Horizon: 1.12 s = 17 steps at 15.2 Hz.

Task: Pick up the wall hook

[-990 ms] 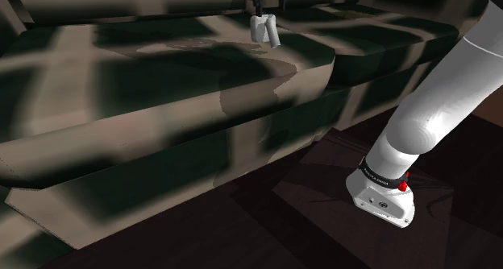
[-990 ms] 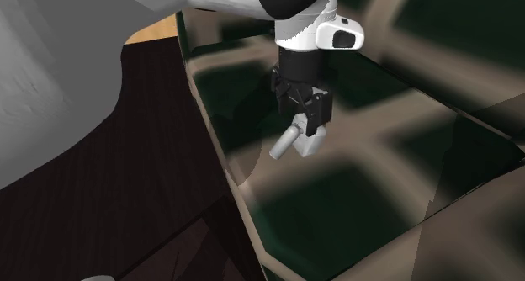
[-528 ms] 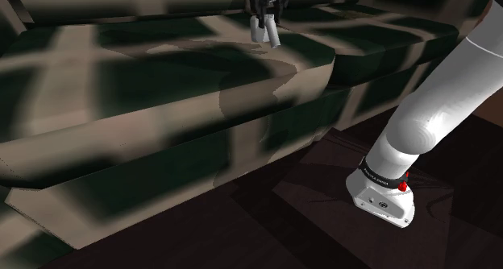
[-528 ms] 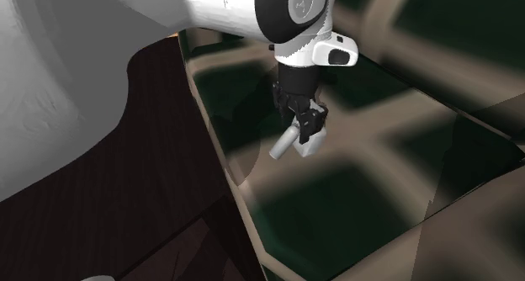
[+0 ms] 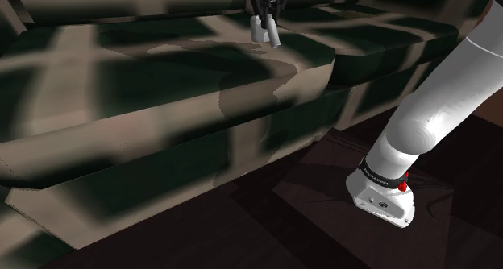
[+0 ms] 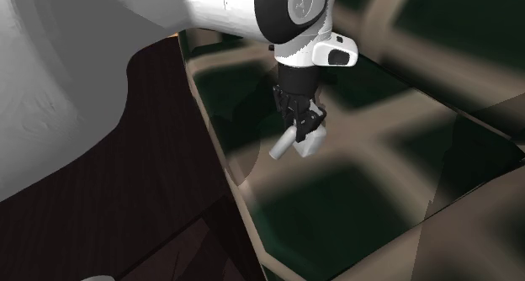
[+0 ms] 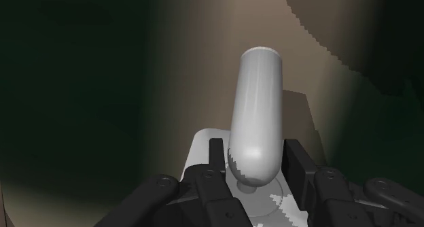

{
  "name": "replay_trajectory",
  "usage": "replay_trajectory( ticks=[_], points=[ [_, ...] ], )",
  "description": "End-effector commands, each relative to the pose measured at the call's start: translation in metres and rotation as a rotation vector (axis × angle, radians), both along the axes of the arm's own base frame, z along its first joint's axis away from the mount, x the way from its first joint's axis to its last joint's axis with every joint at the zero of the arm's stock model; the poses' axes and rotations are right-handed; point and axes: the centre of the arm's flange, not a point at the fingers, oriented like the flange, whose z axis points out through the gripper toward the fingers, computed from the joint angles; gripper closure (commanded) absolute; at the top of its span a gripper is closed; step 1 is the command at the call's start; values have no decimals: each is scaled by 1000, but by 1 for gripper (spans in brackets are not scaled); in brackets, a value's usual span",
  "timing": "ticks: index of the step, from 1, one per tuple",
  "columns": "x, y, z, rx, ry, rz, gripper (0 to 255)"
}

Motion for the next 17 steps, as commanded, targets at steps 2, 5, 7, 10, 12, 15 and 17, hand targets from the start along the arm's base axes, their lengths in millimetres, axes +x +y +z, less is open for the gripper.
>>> replay_trajectory(
  ticks=[2, 5, 7, 10, 12, 15, 17],
  points=[
    [1, 0, 4, 0, 1, 0, 255],
    [1, 0, 20, 0, 1, 0, 255],
    [1, 0, 31, 0, 1, 0, 255],
    [1, 0, 46, 0, 1, 0, 255],
    [1, 0, 57, 0, 1, 0, 255],
    [1, 0, 73, 0, 1, 0, 255],
    [1, 0, 79, 0, 1, 0, 255]
  ],
)
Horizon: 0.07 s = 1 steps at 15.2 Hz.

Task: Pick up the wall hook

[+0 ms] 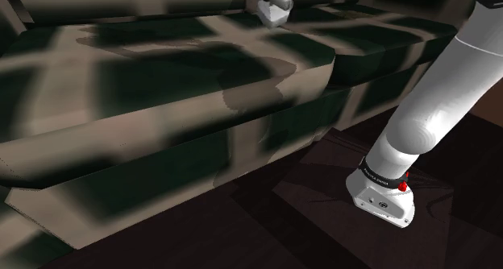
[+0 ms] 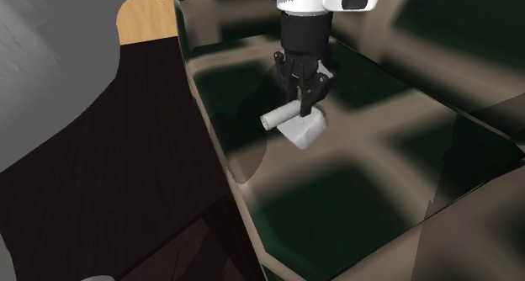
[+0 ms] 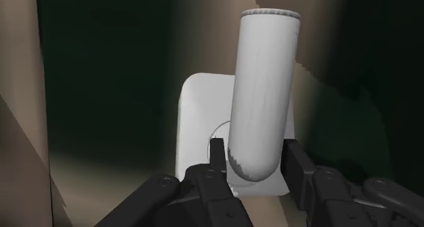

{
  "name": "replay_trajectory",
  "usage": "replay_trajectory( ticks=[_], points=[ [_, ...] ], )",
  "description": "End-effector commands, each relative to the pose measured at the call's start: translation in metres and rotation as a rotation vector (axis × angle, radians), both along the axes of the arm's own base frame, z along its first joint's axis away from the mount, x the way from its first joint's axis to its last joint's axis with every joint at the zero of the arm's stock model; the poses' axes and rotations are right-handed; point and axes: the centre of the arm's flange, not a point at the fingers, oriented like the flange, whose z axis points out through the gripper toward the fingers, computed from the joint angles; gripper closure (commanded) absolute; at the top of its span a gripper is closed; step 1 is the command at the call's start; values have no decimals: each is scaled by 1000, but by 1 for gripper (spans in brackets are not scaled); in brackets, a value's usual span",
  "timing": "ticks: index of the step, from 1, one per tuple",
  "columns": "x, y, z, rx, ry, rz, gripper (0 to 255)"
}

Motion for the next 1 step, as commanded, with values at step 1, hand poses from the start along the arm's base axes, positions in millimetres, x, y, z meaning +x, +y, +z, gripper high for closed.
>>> replay_trajectory(
  ticks=[1],
  points=[
    [0, 0, 4, 0, 0, 0, 255]
  ],
)
